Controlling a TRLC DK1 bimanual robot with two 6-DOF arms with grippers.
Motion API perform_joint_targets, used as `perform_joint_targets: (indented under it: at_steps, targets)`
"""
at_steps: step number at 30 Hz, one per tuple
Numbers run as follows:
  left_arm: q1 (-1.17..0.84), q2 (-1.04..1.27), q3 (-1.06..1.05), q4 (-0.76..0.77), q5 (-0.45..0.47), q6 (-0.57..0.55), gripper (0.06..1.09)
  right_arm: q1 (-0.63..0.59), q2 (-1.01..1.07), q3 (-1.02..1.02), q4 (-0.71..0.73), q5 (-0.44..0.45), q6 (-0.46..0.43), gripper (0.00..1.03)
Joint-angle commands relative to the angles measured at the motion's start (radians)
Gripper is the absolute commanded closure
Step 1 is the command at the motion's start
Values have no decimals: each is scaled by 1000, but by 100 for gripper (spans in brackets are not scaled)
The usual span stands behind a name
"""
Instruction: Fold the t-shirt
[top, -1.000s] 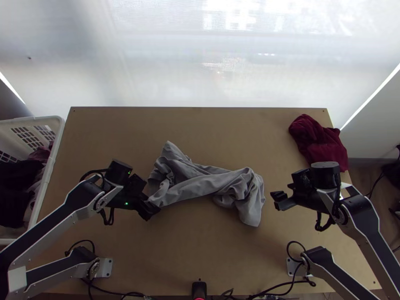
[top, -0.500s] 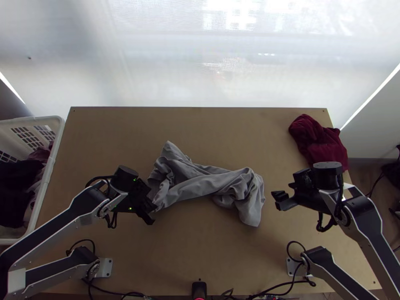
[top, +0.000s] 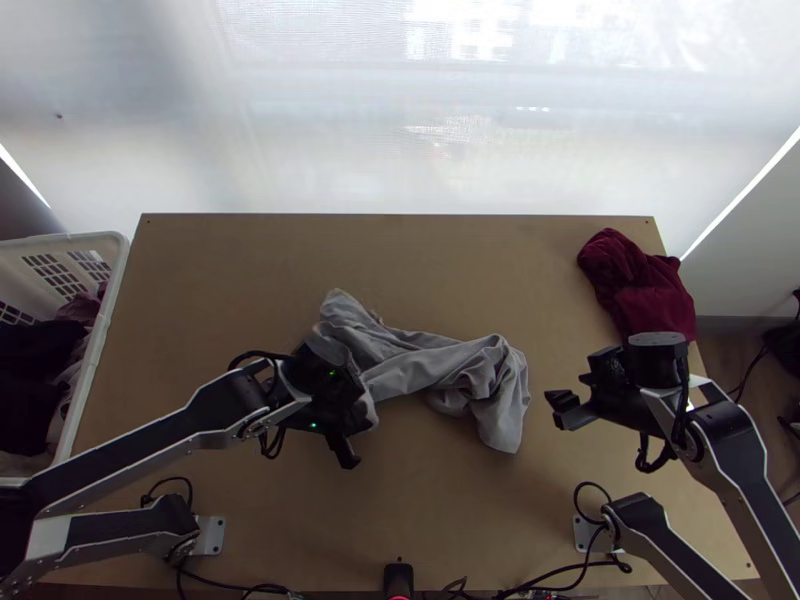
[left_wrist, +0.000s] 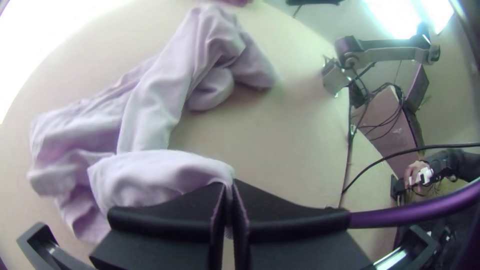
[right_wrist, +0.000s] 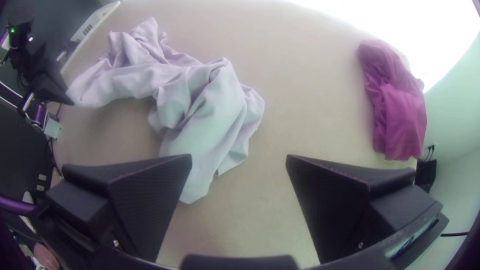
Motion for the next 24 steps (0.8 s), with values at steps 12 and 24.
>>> perform_joint_targets:
  at_steps: [12,24]
  targets:
    - [-314,640,783,56,85,-76,102,-113,-29,-20,-33,5,-78,15]
    - [-248,612,798,-33,89,-79,10,-108,-12,-27,-72,0,-101,7]
